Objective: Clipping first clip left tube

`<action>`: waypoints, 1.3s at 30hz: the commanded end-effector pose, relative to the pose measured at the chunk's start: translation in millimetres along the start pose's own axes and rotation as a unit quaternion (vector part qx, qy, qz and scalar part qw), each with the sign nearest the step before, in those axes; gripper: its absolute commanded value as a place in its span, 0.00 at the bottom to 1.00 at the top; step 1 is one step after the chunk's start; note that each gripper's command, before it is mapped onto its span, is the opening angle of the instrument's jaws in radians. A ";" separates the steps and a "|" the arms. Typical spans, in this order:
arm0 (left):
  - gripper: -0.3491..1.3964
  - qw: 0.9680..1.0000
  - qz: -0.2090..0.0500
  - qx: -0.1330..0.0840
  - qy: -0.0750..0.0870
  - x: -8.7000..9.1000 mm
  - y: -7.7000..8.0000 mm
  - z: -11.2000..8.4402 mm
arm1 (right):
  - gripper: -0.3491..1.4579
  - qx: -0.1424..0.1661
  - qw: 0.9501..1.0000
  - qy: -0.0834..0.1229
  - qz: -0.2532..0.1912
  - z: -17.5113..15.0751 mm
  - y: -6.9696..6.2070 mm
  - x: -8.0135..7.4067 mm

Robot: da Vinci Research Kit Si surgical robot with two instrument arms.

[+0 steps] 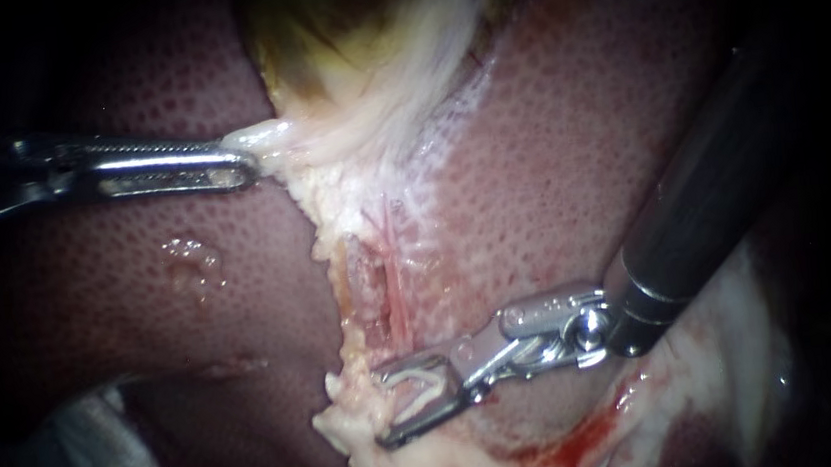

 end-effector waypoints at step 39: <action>0.00 1.000 0.000 0.001 0.000 0.0 0.3 0.0 | 0.48 -0.034 0.999 0.042 -0.002 -8.2 -0.8 7.4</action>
